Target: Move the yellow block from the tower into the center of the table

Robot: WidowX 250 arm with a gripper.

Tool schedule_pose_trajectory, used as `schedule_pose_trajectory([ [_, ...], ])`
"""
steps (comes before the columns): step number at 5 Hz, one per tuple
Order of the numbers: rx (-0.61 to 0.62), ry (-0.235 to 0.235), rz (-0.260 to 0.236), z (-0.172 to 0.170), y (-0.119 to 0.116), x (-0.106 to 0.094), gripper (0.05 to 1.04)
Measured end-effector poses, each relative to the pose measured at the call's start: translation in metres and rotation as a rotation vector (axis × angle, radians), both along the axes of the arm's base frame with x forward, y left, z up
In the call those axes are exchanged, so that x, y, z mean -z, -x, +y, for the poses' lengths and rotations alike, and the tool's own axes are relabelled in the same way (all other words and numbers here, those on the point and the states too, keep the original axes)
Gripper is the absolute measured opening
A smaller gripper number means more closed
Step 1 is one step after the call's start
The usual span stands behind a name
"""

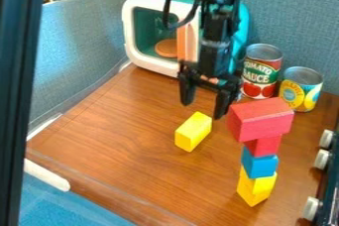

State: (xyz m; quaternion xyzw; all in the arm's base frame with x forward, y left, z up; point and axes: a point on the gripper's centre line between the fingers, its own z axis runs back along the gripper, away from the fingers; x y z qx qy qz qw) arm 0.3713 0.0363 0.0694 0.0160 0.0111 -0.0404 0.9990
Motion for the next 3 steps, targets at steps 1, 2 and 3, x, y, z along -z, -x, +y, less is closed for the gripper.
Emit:
schedule_pose_trajectory([
  [1,0.053,-0.031,-0.033,-0.010,0.007,-0.040,1.000],
  [2,0.094,-0.051,-0.028,-0.020,0.008,-0.057,1.000],
  [3,0.100,-0.029,-0.004,-0.025,0.012,-0.057,1.000],
])
